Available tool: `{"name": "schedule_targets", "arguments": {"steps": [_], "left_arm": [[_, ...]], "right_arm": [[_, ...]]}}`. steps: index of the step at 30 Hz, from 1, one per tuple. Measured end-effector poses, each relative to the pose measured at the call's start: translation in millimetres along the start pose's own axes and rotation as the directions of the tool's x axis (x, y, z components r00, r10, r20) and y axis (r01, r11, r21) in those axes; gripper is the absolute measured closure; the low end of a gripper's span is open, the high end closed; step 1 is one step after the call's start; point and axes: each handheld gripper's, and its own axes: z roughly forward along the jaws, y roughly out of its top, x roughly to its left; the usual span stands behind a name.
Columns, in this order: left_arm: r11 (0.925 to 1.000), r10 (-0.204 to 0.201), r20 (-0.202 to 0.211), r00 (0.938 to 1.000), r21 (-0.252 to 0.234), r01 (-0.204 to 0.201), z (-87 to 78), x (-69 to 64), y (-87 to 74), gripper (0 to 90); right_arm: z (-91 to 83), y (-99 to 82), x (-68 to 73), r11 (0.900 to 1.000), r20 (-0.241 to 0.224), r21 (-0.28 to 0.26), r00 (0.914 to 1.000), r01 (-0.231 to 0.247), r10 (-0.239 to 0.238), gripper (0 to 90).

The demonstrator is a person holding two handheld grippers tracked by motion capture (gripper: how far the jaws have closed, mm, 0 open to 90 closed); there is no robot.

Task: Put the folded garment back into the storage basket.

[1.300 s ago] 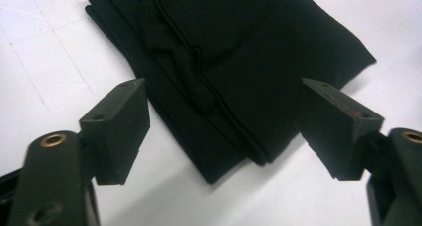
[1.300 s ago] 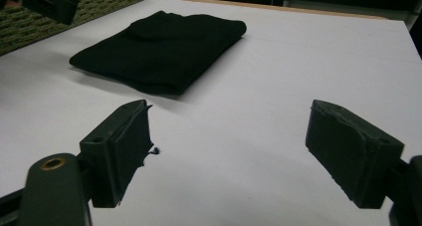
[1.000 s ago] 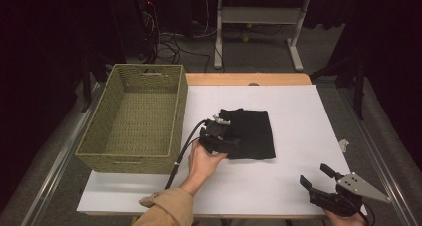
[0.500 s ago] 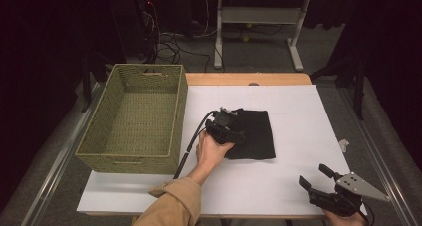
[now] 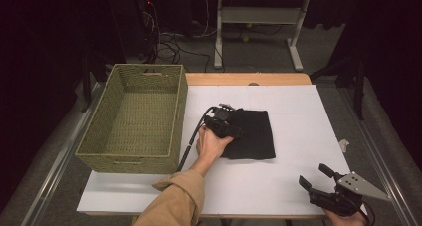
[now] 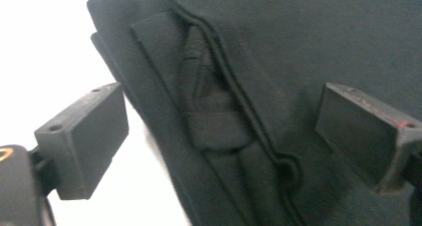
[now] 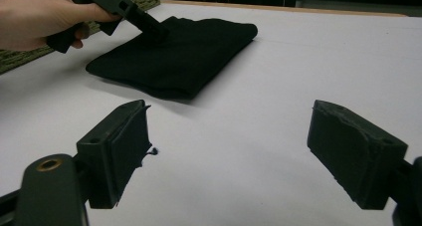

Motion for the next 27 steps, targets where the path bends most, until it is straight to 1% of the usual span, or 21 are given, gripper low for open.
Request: {"name": "schedule_targets", "arguments": {"steps": [2,5,7,12,17,21,22,24,25,26,27], "left_arm": [[0.9999,-0.002,0.005,1.0000,0.013,0.002,2.4,3.1,-0.6,1.9],[0.9995,-0.016,0.029,0.9994,0.027,0.016,4.4,6.8,-0.4,0.7],[0.9992,-0.017,0.044,0.9989,0.037,0.015,5.4,7.5,-0.9,0.8],[0.9992,0.003,0.069,0.9976,0.040,-0.006,5.2,5.6,-2.0,1.9],[0.9988,0.026,0.092,0.9955,0.038,-0.029,2.9,-1.7,-2.8,10.1],[0.9989,0.025,0.092,0.9954,0.037,-0.029,2.5,-4.0,-2.9,14.0],[0.9987,0.031,0.094,0.9951,0.037,-0.035,2.0,-4.8,-2.8,16.0],[0.9985,0.041,0.112,0.9928,0.031,-0.045,1.3,-7.0,-3.0,23.0],[0.9984,0.045,0.120,0.9917,0.029,-0.049,1.1,-7.9,-2.9,30.6],[0.9984,0.045,0.128,0.9908,0.028,-0.049,0.9,-8.7,-3.0,30.6],[0.9984,0.046,0.136,0.9896,0.026,-0.050,1.0,-9.5,-3.0,33.9]], "right_arm": [[0.4,0.1,0.1,1.0000,0.000,0.003,1.0000,0.000,0.000,17.2],[0.5,-0.1,0.3,1.0000,-0.003,0.005,1.0000,0.002,-0.002,17.2],[0.7,-0.1,0.3,1.0000,-0.002,0.007,1.0000,0.002,-0.002,17.2],[0.7,-0.2,0.3,0.9999,-0.001,0.010,1.0000,0.001,-0.001,17.3],[1.0,0.0,0.9,0.9999,0.001,0.011,1.0000,0.003,-0.003,17.3],[1.2,-0.1,0.7,0.9999,0.001,0.010,1.0000,0.005,-0.005,17.3],[1.4,0.0,0.6,0.9999,0.002,0.013,1.0000,0.003,-0.003,17.3],[1.7,0.0,0.6,0.9999,0.001,0.012,1.0000,0.004,-0.004,17.3],[1.9,0.1,0.7,0.9999,-0.001,0.013,1.0000,0.005,-0.005,17.3],[1.9,0.1,0.7,0.9999,-0.001,0.013,1.0000,0.005,-0.005,17.3],[1.8,0.1,0.8,0.9999,0.000,0.013,1.0000,0.004,-0.004,17.3]]}}
